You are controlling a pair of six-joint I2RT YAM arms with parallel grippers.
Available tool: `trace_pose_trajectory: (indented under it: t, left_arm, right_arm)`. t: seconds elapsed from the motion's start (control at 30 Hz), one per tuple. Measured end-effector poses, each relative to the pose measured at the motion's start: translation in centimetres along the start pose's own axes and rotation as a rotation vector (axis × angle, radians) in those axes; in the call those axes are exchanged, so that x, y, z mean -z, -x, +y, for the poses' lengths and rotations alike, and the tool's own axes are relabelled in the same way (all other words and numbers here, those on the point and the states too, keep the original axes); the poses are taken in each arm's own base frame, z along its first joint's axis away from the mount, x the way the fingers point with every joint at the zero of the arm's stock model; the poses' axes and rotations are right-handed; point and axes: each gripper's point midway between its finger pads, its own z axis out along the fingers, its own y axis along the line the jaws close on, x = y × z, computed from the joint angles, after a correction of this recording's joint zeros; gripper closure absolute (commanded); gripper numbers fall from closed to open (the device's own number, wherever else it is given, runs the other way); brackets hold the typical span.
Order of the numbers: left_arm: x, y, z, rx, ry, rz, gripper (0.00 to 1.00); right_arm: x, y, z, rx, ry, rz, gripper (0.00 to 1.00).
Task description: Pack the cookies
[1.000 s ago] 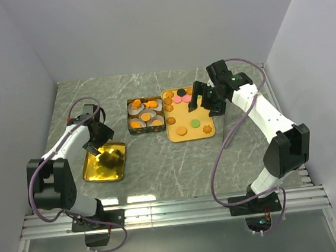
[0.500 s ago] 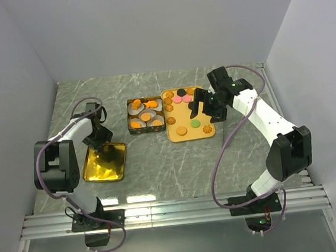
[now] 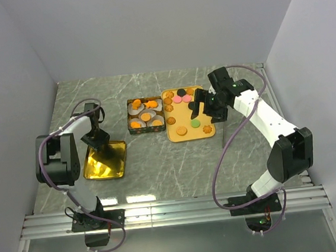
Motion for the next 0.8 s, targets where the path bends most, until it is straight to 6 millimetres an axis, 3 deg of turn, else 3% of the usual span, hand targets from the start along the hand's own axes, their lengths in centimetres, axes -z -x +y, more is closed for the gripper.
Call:
trace_pose_trajectory:
  t: [0.23,0.53,0.63,0.8]
  left_arm:
    - [0.7,0.5,-0.5,0.006,-0.021,-0.003,0.50]
    - [3.9,2.1,-2.2,0.032,-0.117,-0.044,0.49]
    - [3.8,2.6,-3.1,0.032,-0.121,-0.039,0.49]
    - [1.4,2.4,-3.6,0.020,-0.074,-0.002,0.51]
  right_arm:
    - [0.5,0.7,0.4,0.015,0.006,-0.024,0.04]
    - [0.5,0.7,0.4,0.015,0.006,-0.023,0.04]
    - [0.5,0.7,0.3,0.020,0.003,-0.020,0.04]
    - [0.6,0.8,0.2,0.026,-0.003,-0.024,0.04]
